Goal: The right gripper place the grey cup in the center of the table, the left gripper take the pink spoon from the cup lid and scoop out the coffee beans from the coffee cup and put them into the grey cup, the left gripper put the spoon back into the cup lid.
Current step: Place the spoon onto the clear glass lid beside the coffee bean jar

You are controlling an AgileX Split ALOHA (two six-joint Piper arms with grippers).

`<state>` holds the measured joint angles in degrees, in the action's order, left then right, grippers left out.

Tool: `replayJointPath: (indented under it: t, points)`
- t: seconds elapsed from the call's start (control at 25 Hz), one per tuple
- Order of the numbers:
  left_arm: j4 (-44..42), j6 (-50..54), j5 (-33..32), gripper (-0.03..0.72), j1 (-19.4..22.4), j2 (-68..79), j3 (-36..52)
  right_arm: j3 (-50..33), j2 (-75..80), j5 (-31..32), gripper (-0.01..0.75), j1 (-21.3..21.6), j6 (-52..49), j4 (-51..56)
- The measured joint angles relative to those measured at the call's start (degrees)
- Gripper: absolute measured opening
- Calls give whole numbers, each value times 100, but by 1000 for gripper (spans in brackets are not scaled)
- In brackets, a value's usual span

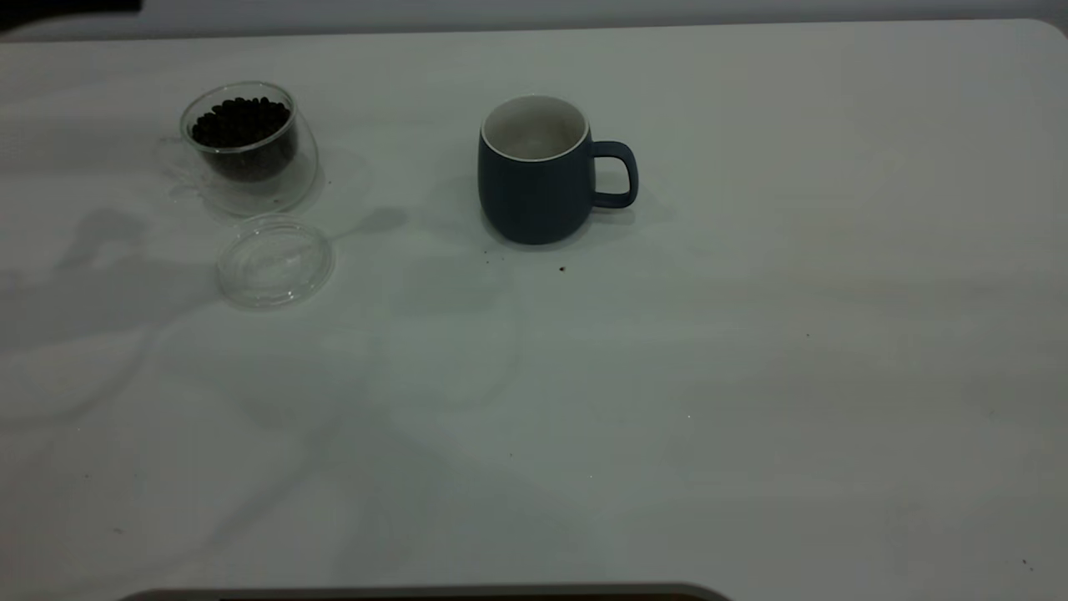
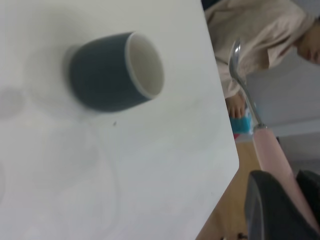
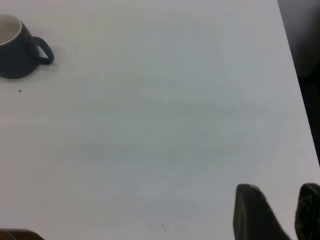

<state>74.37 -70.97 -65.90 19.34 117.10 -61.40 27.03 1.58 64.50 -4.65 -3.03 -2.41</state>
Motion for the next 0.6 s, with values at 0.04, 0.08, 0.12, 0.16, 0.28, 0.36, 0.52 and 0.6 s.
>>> replayJointPath:
  t: [0.04,0.08,0.12,0.16,0.28,0.36,0.52,0.6]
  points:
    - [0,-92,0,123,105,0,187,0,0,0,239,0,0,0]
    - [0,-202,17,123,229,0,352,0,0,0,239,0,0,0]
    - [0,-302,110,123,351,6,542,0,0,0,239,0,0,0]
    - [5,-425,267,123,479,13,714,0,0,0,239,0,0,0]
    - [16,-617,743,123,849,176,982,0,0,0,239,0,0,0]
    - [55,-648,925,123,1047,395,1006,0,0,0,239,0,0,0]
    - [56,-676,1005,123,1233,1002,940,0,0,0,239,0,0,0]
    - [-19,-685,975,123,1233,1371,780,0,0,0,239,0,0,0]
